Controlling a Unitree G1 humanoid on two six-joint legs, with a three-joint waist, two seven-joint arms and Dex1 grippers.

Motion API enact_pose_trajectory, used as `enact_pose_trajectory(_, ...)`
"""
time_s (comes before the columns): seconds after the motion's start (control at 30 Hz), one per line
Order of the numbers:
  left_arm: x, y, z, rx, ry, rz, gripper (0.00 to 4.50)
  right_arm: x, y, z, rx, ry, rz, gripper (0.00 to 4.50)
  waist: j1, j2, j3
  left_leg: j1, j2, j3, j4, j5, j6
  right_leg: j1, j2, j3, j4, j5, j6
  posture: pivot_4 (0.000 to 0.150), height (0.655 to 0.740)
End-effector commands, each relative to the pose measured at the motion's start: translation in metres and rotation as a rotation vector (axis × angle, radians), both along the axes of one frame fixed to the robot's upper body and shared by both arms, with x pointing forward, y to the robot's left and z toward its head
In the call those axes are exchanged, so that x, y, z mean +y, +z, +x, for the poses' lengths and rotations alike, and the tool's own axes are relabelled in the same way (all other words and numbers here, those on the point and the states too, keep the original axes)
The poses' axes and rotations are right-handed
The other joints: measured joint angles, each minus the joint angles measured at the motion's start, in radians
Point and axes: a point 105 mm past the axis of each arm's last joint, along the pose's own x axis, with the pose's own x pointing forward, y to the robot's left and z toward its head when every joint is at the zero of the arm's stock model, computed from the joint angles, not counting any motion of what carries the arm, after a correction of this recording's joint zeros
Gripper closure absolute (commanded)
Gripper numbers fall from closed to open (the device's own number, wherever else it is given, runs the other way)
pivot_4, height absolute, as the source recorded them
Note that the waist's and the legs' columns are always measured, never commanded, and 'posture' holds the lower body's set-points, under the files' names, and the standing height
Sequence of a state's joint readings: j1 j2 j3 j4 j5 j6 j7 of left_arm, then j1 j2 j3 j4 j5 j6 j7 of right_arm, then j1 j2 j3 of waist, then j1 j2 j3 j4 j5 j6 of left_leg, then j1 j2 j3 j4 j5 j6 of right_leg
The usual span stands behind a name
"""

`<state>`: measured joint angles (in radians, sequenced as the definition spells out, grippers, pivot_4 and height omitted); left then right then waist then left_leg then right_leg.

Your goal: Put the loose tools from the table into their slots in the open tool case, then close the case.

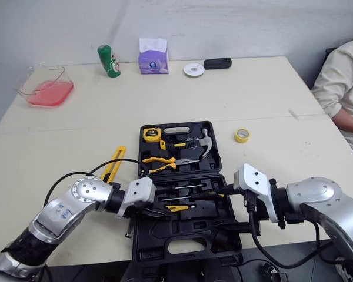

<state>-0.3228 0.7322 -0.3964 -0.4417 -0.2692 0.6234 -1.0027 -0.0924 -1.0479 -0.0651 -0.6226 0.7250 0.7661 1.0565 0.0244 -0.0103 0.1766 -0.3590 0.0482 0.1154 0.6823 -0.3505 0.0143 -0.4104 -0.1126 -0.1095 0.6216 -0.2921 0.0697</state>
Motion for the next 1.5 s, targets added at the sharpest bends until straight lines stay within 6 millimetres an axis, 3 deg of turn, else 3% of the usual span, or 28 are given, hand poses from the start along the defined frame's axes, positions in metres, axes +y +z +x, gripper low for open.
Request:
enact_pose_trajectory(0.03,0.016,-0.028,0.000,0.067,0.082,0.125,4.42,0.001,0.008,-0.002,-0.034,0.012,0.005,0.00,0.000,0.000,0.000,0.000,0.000,0.000,0.000,0.000,0.000,0.000,0.000,0.000,0.000,0.000,0.000,0.150,0.7244)
enact_pose_trajectory(0.13,0.010,-0.015,0.003,0.050,0.087,0.050,4.42,0.002,0.008,-0.002,-0.034,0.010,0.008,0.00,0.000,0.000,0.000,0.000,0.000,0.000,0.000,0.000,0.000,0.000,0.000,0.000,0.000,0.000,0.000,0.150,0.7244)
enact_pose_trajectory(0.2,0.002,0.008,0.006,0.029,0.100,-0.083,4.42,0.002,0.009,0.000,-0.045,0.003,0.016,0.00,0.000,0.000,0.000,0.000,0.000,0.000,0.000,0.000,0.000,0.000,0.000,0.000,0.000,0.000,0.000,0.150,0.7244)
enact_pose_trajectory(0.27,0.007,0.052,0.007,0.025,0.189,-0.346,4.42,0.004,0.020,0.003,-0.089,0.001,0.064,0.00,-0.003,-0.002,0.002,-0.001,0.001,0.000,0.000,0.000,0.000,-0.001,0.000,0.000,0.000,0.000,0.000,0.150,0.7244)
enact_pose_trajectory(0.33,0.021,0.074,0.000,0.032,0.253,-0.498,3.85,0.008,0.033,0.004,-0.123,0.010,0.125,0.00,-0.010,-0.004,0.004,-0.003,0.001,-0.001,0.000,0.002,-0.003,-0.003,0.000,0.000,0.001,0.000,0.000,0.150,0.7244)
enact_pose_trajectory(0.43,0.048,0.079,-0.012,0.037,0.428,-0.552,2.68,0.015,0.053,0.007,-0.135,0.024,0.230,0.00,-0.020,-0.003,0.005,-0.003,0.001,-0.002,0.000,0.005,-0.007,-0.003,0.000,-0.001,0.001,0.000,0.000,0.150,0.7244)
enact_pose_trajectory(0.53,0.077,0.074,-0.019,-0.021,0.659,-0.543,1.33,0.021,0.066,0.013,-0.145,0.042,0.289,0.00,-0.025,-0.006,0.007,-0.003,0.001,-0.002,0.000,0.004,-0.007,-0.002,0.000,-0.001,0.000,0.000,0.000,0.150,0.7244)
enact_pose_trajectory(0.63,0.138,0.048,-0.045,-0.103,1.105,-0.482,0.02,0.028,0.073,0.024,-0.166,0.092,0.312,0.00,-0.034,-0.007,0.008,-0.002,0.001,-0.001,0.000,0.002,-0.005,-0.002,-0.001,0.000,-0.001,0.000,0.000,0.150,0.7244)
enact_pose_trajectory(0.7,0.158,0.039,-0.069,-0.112,1.269,-0.455,0.02,0.032,0.075,0.030,-0.174,0.113,0.321,0.00,-0.035,-0.011,0.010,-0.002,0.001,0.000,0.000,-0.001,-0.002,-0.001,0.000,0.000,-0.003,0.000,0.000,0.150,0.7244)
enact_pose_trajectory(0.83,0.167,0.037,-0.095,-0.129,1.397,-0.426,0.02,0.036,0.077,0.039,-0.180,0.143,0.330,0.00,-0.001,-0.012,0.011,-0.008,-0.001,-0.005,0.001,-0.002,0.001,-0.004,-0.002,-0.003,-0.005,0.000,0.000,0.150,0.7244)
enact_pose_trajectory(0.97,0.175,0.032,-0.099,-0.132,1.465,-0.394,0.02,0.039,0.078,0.044,-0.184,0.159,0.329,0.00,0.002,-0.011,0.012,-0.012,-0.001,-0.005,0.001,-0.002,0.000,-0.007,-0.003,-0.004,-0.007,-0.001,-0.009,0.150,0.7244)
enact_pose_trajectory(1.03,0.174,0.030,-0.088,-0.111,1.441,-0.385,0.02,0.040,0.077,0.045,-0.188,0.166,0.325,0.00,-0.002,-0.011,0.012,-0.012,-0.001,-0.005,0.001,-0.001,0.002,-0.007,-0.002,-0.004,-0.007,-0.001,-0.009,0.150,0.7244)
enact_pose_trajectory(1.13,0.163,0.029,-0.052,-0.071,1.346,-0.328,0.02,0.039,0.073,0.046,-0.201,0.166,0.302,0.00,0.005,-0.009,0.013,-0.012,0.000,-0.007,0.001,0.001,0.001,-0.007,-0.002,-0.007,-0.005,0.001,-0.006,0.150,0.7244)
enact_pose_trajectory(1.23,0.154,0.031,-0.030,-0.054,1.287,-0.285,0.02,0.040,0.071,0.044,-0.209,0.165,0.296,0.00,-0.003,-0.009,0.012,-0.013,0.000,-0.008,0.001,0.003,-0.001,-0.007,-0.002,-0.008,-0.002,0.002,-0.004,0.150,0.7244)
enact_pose_trajectory(1.5,0.147,0.026,0.017,0.053,1.312,-0.201,0.02,0.040,0.065,0.035,-0.243,0.132,0.268,0.00,-0.025,-0.009,0.012,-0.012,0.000,-0.007,0.000,0.006,-0.008,-0.007,-0.001,-0.009,-0.001,0.002,-0.003,0.150,0.7244)
